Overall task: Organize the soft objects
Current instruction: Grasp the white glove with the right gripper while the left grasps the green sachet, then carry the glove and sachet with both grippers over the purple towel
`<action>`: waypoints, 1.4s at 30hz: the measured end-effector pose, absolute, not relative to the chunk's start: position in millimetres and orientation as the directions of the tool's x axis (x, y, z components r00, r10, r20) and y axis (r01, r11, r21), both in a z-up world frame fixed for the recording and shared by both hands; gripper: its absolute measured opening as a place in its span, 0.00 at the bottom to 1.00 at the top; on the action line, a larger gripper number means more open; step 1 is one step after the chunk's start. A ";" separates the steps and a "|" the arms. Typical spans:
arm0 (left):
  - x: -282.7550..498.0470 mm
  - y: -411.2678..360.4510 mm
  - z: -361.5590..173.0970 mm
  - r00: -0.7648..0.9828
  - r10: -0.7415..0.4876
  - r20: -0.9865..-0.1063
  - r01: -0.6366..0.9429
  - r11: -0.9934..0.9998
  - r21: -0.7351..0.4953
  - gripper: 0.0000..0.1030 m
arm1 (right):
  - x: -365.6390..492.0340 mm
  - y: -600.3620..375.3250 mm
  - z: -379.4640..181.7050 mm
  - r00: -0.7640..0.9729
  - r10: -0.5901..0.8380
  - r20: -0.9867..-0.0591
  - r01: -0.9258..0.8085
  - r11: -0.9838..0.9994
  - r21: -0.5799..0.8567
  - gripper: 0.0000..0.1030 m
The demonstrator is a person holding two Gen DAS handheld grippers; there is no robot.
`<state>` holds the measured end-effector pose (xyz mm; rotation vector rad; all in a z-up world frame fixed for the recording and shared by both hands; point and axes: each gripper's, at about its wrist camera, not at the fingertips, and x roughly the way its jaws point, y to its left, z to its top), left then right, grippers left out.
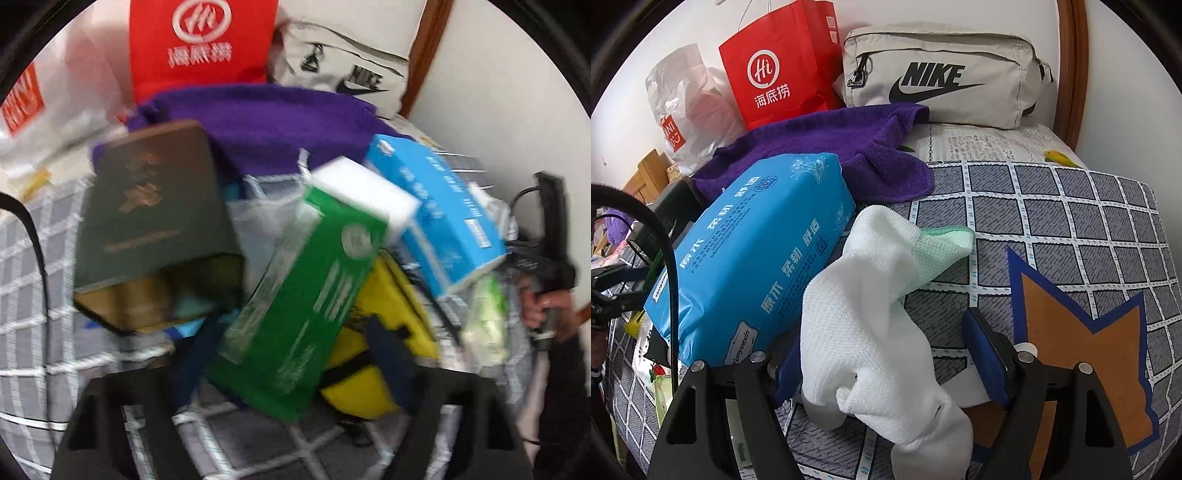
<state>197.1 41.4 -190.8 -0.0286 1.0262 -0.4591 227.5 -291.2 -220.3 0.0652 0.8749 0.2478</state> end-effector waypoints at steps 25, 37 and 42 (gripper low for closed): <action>198.5 -2.8 -168.9 0.463 -0.263 -0.846 0.451 0.892 -0.030 0.54 | 228.1 -290.2 -221.6 0.611 0.249 -0.751 -0.196 0.967 0.161 0.80; 186.6 15.2 -156.1 0.434 -0.309 -0.846 0.407 0.905 -0.122 0.34 | 222.6 -296.8 -212.9 0.584 0.254 -0.771 -0.188 0.966 0.175 0.29; 181.5 21.2 -146.4 0.452 -0.305 -0.838 0.394 0.911 -0.119 0.34 | 216.3 -299.1 -207.4 0.578 0.252 -0.776 -0.167 0.967 0.190 0.22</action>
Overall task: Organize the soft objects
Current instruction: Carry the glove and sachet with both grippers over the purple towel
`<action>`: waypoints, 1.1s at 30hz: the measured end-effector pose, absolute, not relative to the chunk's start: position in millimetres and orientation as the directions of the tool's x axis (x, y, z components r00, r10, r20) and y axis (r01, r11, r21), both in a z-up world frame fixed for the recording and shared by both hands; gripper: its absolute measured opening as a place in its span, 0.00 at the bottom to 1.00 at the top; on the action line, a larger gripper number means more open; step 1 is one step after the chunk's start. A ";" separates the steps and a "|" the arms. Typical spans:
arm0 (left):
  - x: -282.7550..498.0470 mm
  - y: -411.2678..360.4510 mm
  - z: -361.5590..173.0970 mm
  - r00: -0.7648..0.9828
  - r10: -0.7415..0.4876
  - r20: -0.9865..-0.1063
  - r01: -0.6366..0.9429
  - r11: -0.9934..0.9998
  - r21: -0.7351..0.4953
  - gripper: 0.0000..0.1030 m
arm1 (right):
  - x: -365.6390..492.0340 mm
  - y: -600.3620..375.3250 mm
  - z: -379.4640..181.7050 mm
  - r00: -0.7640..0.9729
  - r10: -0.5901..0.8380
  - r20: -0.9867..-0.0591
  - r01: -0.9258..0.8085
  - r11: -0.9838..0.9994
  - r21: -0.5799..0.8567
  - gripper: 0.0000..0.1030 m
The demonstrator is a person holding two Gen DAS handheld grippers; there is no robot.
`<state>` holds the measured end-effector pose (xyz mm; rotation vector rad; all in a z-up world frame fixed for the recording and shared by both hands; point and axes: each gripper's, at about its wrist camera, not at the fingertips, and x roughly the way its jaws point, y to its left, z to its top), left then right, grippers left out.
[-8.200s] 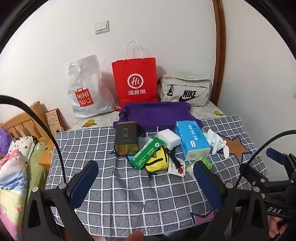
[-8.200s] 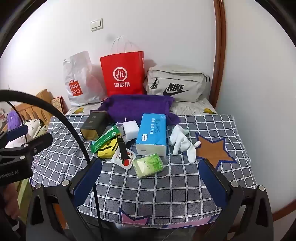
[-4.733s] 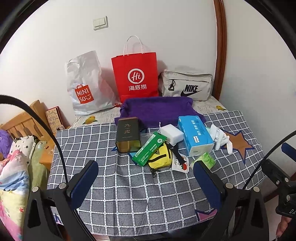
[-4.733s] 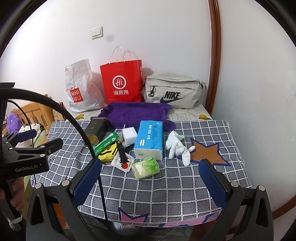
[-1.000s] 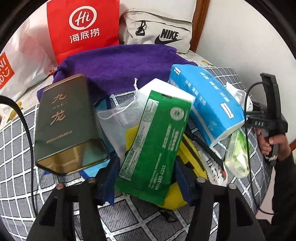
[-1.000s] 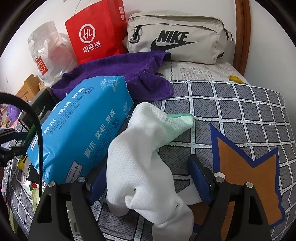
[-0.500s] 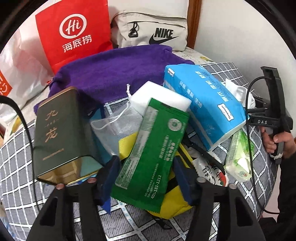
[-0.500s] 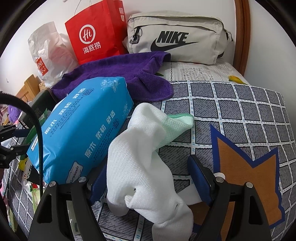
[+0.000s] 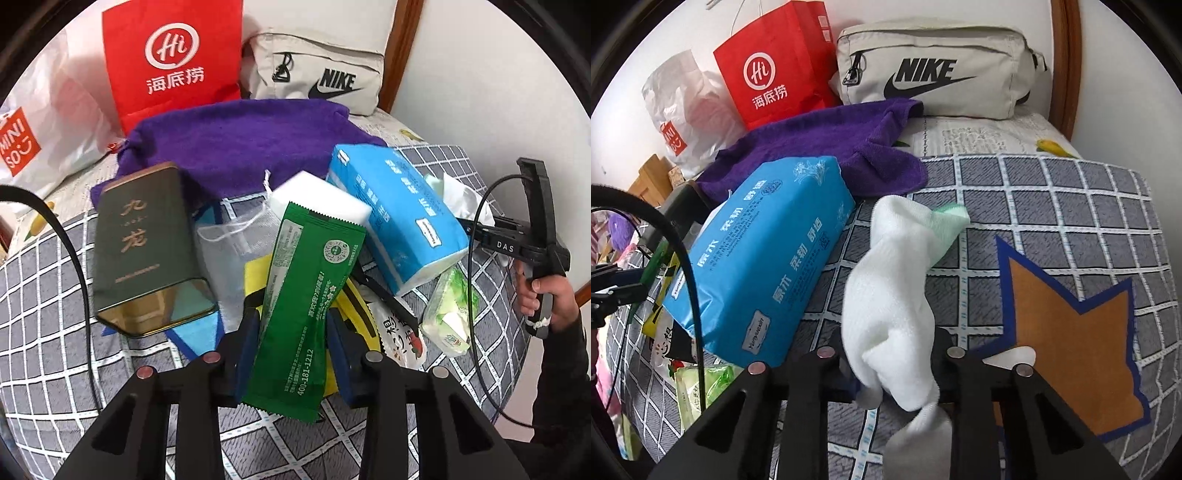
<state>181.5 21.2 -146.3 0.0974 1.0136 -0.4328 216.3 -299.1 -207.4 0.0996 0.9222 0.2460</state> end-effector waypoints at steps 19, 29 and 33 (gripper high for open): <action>198.1 44.3 -106.0 0.508 -0.329 -0.796 0.347 0.924 -0.161 0.34 | 201.9 -282.5 -133.5 0.654 0.247 -0.715 -0.206 0.968 0.146 0.20; 228.1 62.9 -77.5 0.573 -0.286 -0.768 0.302 0.945 -0.126 0.34 | 235.0 -248.6 -97.5 0.675 0.289 -0.679 -0.279 0.952 0.128 0.20; 248.4 70.3 -71.0 0.588 -0.271 -0.762 0.281 0.952 -0.122 0.34 | 253.2 -235.3 -87.3 0.670 0.307 -0.675 -0.302 0.944 0.130 0.20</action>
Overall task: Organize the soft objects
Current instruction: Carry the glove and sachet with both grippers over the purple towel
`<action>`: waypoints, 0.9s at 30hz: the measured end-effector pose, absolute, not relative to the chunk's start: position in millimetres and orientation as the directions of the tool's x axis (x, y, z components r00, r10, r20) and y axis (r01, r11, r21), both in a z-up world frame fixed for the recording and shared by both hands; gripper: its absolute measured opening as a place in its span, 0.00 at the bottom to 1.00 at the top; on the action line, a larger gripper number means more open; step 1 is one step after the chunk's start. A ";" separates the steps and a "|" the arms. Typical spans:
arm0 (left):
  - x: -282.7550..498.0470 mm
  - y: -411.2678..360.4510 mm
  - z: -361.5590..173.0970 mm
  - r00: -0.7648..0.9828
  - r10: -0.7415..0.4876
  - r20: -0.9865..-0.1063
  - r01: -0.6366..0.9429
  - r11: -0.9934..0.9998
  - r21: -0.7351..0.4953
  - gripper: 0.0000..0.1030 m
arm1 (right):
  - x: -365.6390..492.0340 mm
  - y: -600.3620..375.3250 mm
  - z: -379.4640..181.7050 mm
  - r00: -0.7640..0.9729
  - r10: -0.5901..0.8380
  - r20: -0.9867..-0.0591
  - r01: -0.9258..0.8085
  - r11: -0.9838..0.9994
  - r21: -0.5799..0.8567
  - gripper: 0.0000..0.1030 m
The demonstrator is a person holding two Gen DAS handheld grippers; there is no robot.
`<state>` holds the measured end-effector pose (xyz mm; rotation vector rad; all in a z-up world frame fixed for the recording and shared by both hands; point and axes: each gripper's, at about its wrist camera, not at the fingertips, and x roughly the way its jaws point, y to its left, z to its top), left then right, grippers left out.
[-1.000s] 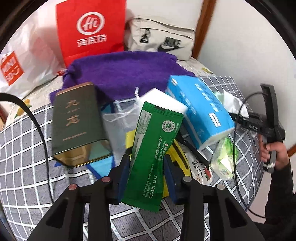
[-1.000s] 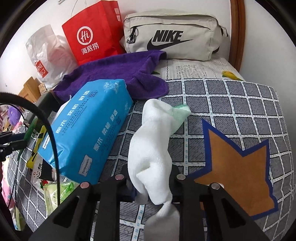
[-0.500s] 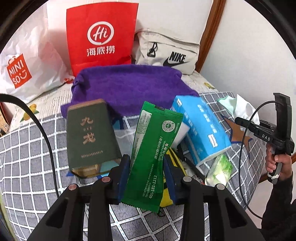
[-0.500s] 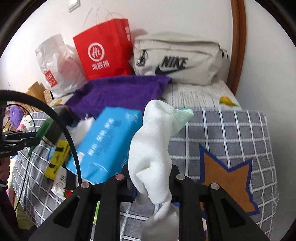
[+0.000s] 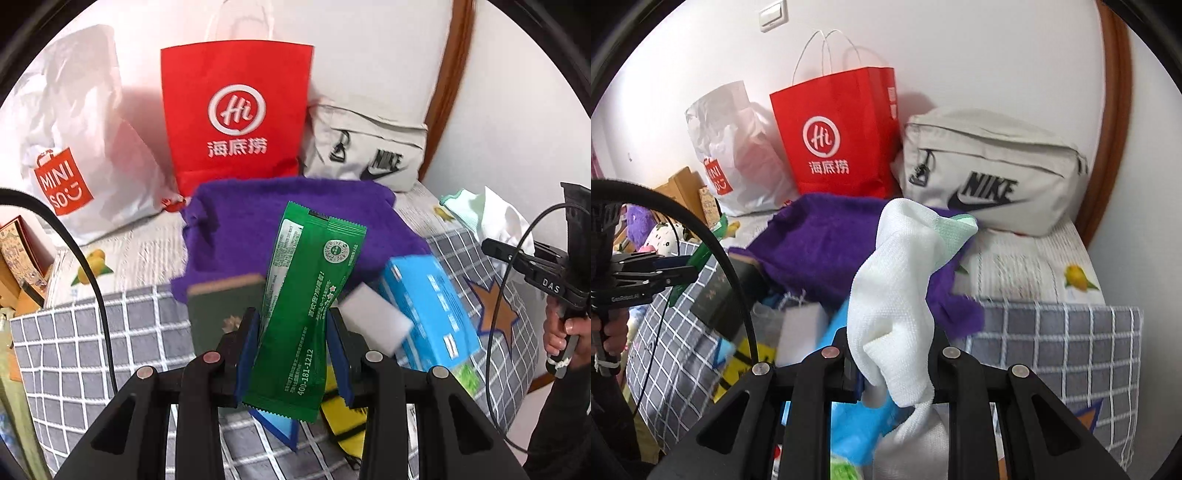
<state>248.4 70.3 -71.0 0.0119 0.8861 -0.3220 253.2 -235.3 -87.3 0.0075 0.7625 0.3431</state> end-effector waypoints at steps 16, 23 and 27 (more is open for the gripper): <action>346.3 87.3 -77.3 0.568 -0.236 -0.788 0.223 0.966 -0.128 0.34 | 367.5 -197.1 -117.0 0.588 0.320 -0.742 -0.333 0.933 0.138 0.20; 385.4 85.9 -91.2 0.537 -0.224 -0.813 0.215 0.969 -0.125 0.34 | 419.0 -196.9 -151.7 0.535 0.302 -0.789 -0.308 0.939 0.151 0.20; 399.0 87.8 -99.5 0.517 -0.221 -0.827 0.210 0.969 -0.128 0.34 | 442.4 -197.0 -177.1 0.476 0.291 -0.830 -0.298 0.941 0.159 0.20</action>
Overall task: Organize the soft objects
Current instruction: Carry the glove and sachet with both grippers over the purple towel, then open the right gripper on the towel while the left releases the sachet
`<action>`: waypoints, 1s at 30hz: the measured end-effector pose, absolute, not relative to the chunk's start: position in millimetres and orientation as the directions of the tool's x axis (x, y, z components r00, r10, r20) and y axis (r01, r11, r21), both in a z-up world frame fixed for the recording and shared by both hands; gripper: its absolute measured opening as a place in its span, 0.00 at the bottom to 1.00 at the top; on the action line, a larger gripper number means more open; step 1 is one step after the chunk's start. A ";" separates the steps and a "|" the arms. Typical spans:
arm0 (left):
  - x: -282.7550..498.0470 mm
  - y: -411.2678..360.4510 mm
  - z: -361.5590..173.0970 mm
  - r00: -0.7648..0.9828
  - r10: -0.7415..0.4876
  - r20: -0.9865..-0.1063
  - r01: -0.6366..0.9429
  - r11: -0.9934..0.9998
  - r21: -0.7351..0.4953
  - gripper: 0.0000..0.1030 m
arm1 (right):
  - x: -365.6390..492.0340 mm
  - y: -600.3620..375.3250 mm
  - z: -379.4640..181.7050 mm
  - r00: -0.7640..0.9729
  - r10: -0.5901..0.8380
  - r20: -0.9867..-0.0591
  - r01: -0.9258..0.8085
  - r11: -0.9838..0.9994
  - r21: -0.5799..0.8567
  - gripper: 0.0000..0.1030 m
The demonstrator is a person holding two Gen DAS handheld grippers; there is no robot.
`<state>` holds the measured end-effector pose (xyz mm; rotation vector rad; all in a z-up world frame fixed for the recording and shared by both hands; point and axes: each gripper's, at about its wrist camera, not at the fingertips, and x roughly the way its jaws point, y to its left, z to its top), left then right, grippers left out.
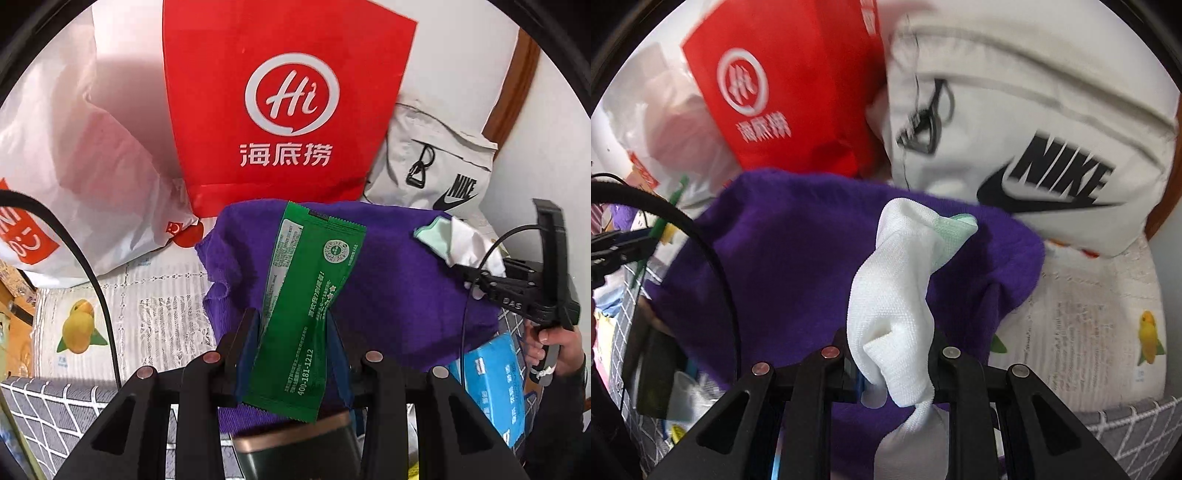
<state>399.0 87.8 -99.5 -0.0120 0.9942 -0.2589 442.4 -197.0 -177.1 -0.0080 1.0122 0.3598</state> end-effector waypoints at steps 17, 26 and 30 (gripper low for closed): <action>454.5 71.2 -146.0 0.409 -0.157 -0.899 0.167 0.981 -0.095 0.34 | 442.5 -190.7 -182.5 0.423 0.270 -0.865 -0.356 0.928 0.115 0.75; 478.0 60.2 -165.9 0.365 -0.089 -0.927 0.137 0.990 -0.041 0.34 | 401.0 -220.1 -136.8 0.521 0.307 -0.796 -0.321 0.935 0.151 0.75; 482.5 54.4 -172.0 0.350 -0.075 -0.934 0.133 0.991 -0.029 0.36 | 378.2 -225.8 -123.5 0.544 0.332 -0.771 -0.326 0.930 0.170 0.76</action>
